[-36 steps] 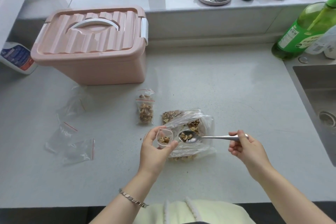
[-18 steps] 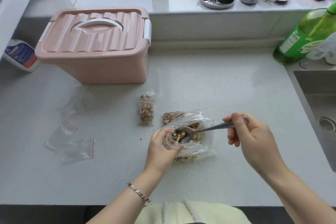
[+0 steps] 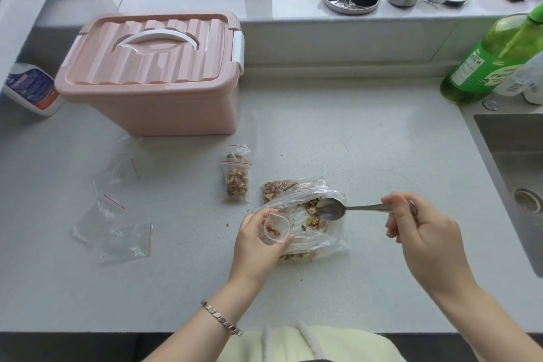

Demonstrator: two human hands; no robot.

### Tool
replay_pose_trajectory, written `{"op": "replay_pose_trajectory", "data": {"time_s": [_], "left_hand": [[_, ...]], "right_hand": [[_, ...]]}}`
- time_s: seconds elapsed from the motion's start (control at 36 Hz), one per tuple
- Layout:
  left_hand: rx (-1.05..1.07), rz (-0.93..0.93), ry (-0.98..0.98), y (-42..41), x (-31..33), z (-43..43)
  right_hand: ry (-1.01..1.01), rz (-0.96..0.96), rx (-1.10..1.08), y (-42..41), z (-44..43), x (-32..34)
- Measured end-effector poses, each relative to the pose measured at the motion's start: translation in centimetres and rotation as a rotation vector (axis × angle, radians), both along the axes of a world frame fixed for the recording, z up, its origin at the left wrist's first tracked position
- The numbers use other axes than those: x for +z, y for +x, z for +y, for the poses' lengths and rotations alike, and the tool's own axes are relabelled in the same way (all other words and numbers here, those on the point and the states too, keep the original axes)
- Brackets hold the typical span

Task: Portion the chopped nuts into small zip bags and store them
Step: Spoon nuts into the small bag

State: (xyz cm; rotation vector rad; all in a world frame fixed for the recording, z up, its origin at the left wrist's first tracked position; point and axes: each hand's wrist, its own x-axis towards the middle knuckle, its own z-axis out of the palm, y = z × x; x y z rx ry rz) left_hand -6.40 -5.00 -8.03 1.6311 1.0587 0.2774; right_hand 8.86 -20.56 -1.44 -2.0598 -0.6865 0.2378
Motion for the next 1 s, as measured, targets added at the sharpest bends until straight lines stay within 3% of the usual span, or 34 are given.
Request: {"op": "replay_pose_trajectory", "data": {"time_s": [0.08, 0.19, 0.47, 0.53, 0.64, 0.78, 1.0], "left_hand": [[0.01, 0.004, 0.009, -0.1, 0.0, 0.1], [0.016, -0.002, 0.007, 0.0, 0.0, 0.1], [0.011, 0.0, 0.004, -0.2, -0.1, 0.3], [0.007, 0.002, -0.002, -0.3, 0.0, 0.3], [-0.01, 0.011, -0.018, -0.4, -0.1, 0.2], [-0.045, 0.022, -0.009, -0.6, -0.1, 0.0], [-0.04, 0.034, -0.028, -0.9, -0.1, 0.0]], "right_hand": [[-0.075, -0.016, 0.01, -0.4, -0.5, -2.8], [-0.107, -0.178, 0.107, -1.1, -0.4, -5.3], [-0.178, -0.393, 0.187, -1.3, -0.9, -6.9], [-0.173, -0.326, 0.146, -1.3, -1.0, -6.4], [-0.222, -0.019, 0.029, -0.8, -1.1, -5.9], [-0.132, 0.302, -0.078, -0.1, -0.4, -6.1], [-0.116, 0.628, -0.058, -0.9, 0.8, -8.5]]}}
